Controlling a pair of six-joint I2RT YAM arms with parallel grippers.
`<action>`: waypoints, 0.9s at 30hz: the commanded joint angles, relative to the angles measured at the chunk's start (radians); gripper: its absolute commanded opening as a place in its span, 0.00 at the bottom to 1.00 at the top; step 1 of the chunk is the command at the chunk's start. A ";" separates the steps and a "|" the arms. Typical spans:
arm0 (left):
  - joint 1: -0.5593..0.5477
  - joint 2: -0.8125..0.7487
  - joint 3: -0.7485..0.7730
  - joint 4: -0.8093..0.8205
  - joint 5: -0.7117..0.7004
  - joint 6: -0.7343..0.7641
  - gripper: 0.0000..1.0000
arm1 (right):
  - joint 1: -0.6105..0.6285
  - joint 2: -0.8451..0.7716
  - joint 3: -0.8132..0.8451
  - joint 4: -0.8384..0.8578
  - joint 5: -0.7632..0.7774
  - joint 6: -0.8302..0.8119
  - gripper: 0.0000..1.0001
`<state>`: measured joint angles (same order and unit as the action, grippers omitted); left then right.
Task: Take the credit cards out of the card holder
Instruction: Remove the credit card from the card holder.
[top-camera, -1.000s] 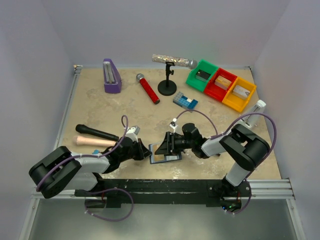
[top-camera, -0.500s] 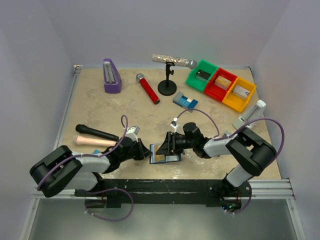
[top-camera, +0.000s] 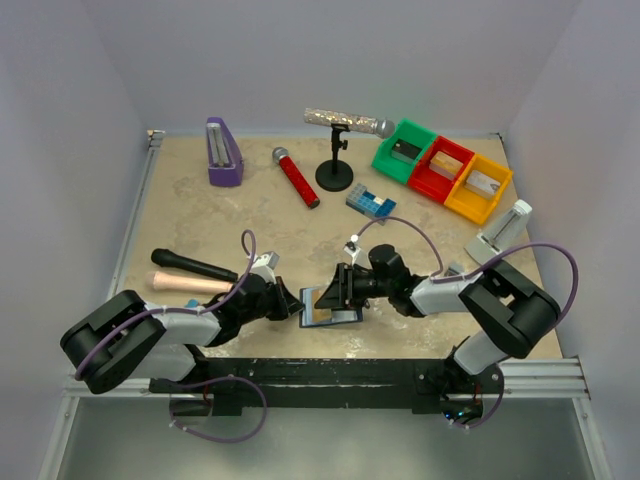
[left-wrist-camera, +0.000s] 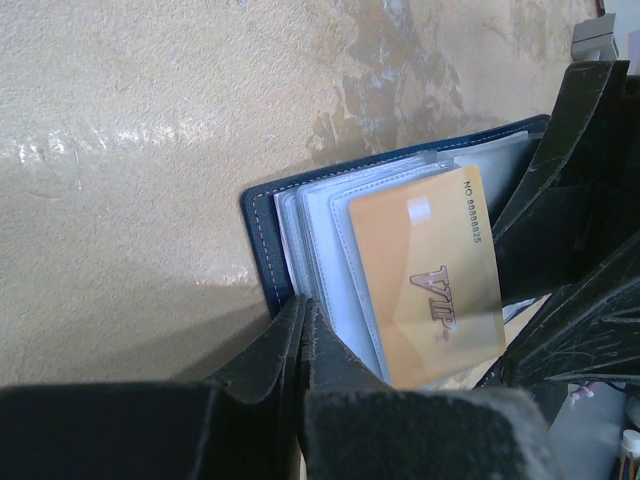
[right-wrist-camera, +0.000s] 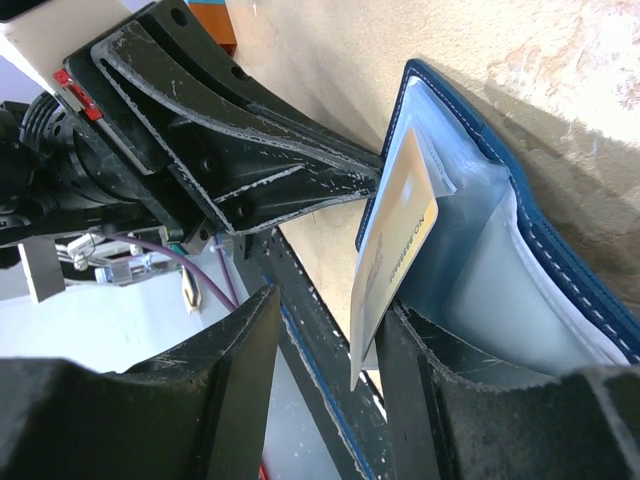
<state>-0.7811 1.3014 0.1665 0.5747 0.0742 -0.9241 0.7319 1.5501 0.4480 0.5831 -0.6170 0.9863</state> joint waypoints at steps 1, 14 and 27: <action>0.000 0.025 -0.016 -0.079 -0.048 0.019 0.00 | -0.008 -0.044 -0.005 0.009 0.014 -0.018 0.46; 0.005 0.021 -0.030 -0.081 -0.057 0.021 0.00 | -0.022 -0.068 -0.017 -0.012 0.020 -0.026 0.44; 0.017 -0.011 -0.044 -0.099 -0.062 0.028 0.00 | -0.032 -0.099 -0.026 -0.051 0.028 -0.046 0.43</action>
<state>-0.7788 1.2949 0.1631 0.5720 0.0677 -0.9241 0.7086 1.4944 0.4259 0.5308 -0.5938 0.9672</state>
